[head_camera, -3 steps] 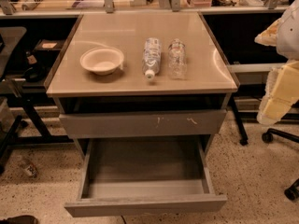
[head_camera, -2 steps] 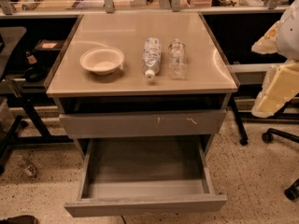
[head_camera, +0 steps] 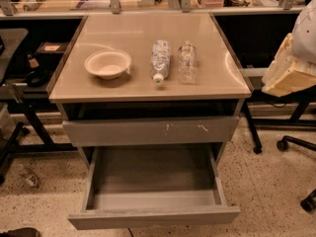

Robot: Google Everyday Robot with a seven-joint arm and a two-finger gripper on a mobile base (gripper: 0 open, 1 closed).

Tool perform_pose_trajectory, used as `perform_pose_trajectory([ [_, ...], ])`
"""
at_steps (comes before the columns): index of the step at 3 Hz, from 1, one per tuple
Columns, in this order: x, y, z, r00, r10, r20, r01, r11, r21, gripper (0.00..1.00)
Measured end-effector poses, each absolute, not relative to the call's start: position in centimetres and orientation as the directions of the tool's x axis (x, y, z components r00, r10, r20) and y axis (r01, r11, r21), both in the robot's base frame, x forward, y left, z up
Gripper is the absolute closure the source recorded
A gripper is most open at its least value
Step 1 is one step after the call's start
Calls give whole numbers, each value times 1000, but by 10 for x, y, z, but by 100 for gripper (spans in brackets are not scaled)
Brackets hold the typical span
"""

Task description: Close middle drawer

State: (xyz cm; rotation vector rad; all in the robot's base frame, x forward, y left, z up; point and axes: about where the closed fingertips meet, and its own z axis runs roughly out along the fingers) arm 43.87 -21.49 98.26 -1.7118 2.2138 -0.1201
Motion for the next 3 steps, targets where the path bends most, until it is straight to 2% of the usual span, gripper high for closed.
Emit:
perform_pose_trajectory([
  [1, 439, -215, 983, -217, -953, -213, -924, 271, -270, 88],
  [2, 436, -214, 981, -219, -951, -217, -924, 274, -266, 100],
  [3, 427, -212, 968, -229, -950, -213, -929, 278, -245, 100],
])
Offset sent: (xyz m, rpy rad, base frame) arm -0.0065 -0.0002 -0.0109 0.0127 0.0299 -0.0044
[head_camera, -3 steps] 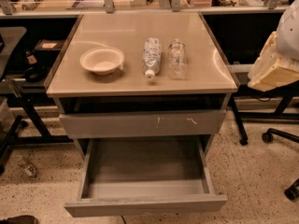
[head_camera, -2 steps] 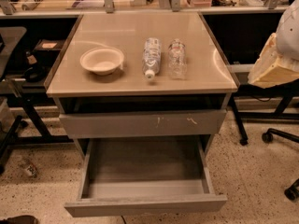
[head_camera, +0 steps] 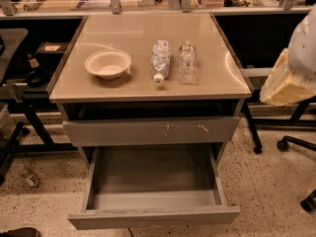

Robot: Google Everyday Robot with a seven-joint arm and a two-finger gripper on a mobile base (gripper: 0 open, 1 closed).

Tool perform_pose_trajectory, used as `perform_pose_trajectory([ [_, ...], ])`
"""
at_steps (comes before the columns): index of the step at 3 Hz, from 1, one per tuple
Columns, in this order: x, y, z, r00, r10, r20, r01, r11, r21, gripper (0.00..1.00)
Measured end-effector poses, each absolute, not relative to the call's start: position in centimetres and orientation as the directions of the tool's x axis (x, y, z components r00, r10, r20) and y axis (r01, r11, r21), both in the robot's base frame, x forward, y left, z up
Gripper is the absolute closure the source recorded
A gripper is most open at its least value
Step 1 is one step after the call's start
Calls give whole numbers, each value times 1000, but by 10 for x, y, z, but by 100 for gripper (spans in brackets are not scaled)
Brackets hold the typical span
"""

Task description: Close middle drawer

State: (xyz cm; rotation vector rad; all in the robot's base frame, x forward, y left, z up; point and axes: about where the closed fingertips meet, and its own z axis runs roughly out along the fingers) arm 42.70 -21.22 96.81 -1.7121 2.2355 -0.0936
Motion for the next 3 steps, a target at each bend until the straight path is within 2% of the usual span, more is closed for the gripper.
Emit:
perform_pose_trajectory([
  [2, 341, -179, 862, -280, -941, -191, -956, 292, -39, 100],
  [3, 321, -183, 831, -290, -945, -150, -957, 289, 31, 100],
])
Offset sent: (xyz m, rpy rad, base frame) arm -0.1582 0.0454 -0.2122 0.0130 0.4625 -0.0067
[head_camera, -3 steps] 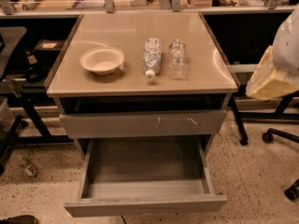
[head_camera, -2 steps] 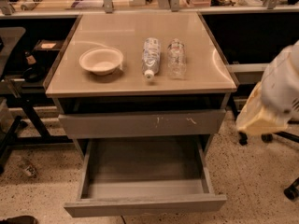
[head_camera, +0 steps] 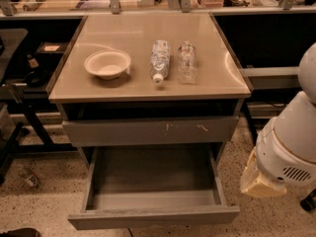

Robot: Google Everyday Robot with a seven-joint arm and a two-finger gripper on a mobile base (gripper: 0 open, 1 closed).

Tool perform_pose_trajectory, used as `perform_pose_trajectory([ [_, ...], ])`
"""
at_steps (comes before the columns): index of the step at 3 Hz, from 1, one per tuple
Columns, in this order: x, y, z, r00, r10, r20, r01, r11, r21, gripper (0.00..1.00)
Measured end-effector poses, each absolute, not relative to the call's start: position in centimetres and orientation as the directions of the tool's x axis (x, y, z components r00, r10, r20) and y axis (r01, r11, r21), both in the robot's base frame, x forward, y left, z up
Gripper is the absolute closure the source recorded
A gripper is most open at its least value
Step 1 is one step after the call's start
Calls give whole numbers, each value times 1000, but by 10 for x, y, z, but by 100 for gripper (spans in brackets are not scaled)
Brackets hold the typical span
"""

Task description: Close middle drawer

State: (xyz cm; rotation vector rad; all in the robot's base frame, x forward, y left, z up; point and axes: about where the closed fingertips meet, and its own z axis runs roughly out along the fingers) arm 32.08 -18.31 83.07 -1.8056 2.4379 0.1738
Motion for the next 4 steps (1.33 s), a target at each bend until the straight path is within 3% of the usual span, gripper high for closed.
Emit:
perform_pose_trajectory([
  [2, 305, -176, 799, -314, -937, -157, -949, 303, 88, 100],
  [4, 266, -151, 676, -425, -899, -105, -887, 390, 248, 100],
])
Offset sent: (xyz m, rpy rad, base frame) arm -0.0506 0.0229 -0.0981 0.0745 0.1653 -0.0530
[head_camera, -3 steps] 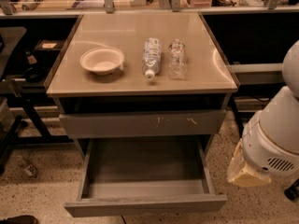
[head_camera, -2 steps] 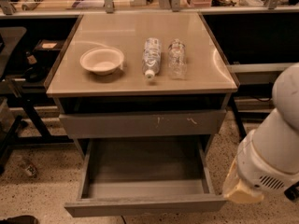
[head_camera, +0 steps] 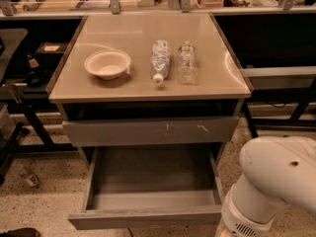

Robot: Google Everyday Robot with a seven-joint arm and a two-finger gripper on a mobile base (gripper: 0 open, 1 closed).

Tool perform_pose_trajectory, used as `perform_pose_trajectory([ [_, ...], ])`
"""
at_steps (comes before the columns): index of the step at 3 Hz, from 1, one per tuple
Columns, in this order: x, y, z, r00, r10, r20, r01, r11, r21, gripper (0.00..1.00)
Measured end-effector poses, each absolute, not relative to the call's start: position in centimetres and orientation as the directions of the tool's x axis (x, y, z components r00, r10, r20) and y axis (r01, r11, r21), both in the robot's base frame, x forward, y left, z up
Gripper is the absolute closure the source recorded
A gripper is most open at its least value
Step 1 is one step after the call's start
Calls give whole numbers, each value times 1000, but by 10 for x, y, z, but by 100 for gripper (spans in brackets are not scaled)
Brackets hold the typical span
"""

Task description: Close middle drawer

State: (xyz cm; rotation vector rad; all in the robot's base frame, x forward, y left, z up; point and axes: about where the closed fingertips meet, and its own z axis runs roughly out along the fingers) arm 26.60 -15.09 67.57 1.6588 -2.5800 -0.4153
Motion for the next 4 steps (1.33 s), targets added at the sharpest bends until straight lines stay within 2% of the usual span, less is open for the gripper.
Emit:
perform_pose_trajectory([
  [1, 269, -138, 634, -471, -877, -99, -858, 429, 283, 100],
  [2, 269, -138, 634, -471, -877, -99, -858, 429, 283, 100],
  [4, 272, -118, 551, -588, -803, -101, -780, 529, 335, 100],
])
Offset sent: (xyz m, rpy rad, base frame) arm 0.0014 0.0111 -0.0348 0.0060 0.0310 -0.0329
